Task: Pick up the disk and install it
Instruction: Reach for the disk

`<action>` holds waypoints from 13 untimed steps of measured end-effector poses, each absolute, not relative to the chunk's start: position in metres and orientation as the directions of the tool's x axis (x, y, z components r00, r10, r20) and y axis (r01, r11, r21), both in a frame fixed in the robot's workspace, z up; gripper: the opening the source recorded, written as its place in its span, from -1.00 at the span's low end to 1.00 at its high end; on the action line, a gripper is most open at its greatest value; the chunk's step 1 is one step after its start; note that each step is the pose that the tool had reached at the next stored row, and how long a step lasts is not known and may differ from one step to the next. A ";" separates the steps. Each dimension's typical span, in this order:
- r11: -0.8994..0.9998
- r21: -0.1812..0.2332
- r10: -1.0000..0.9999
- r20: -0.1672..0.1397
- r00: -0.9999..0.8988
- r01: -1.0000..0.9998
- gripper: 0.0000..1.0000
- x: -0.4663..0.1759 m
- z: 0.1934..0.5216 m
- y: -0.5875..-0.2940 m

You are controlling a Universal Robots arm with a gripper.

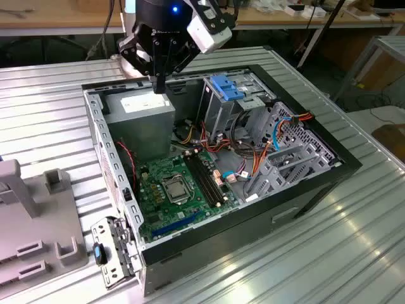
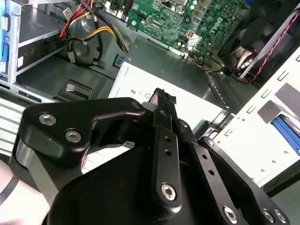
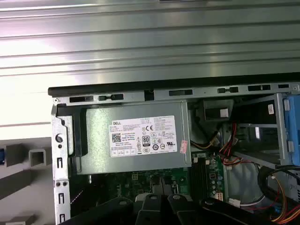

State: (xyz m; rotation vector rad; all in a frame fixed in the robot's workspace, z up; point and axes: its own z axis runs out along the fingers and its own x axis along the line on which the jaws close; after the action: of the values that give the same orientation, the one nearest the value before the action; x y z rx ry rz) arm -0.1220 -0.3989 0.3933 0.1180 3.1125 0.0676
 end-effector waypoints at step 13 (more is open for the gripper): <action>0.996 0.044 0.076 -0.024 -0.997 0.075 -0.79 -0.138 0.393 -0.399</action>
State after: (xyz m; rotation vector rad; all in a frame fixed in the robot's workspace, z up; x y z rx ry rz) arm -0.1384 -0.3989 0.3933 0.1180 3.1125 0.0677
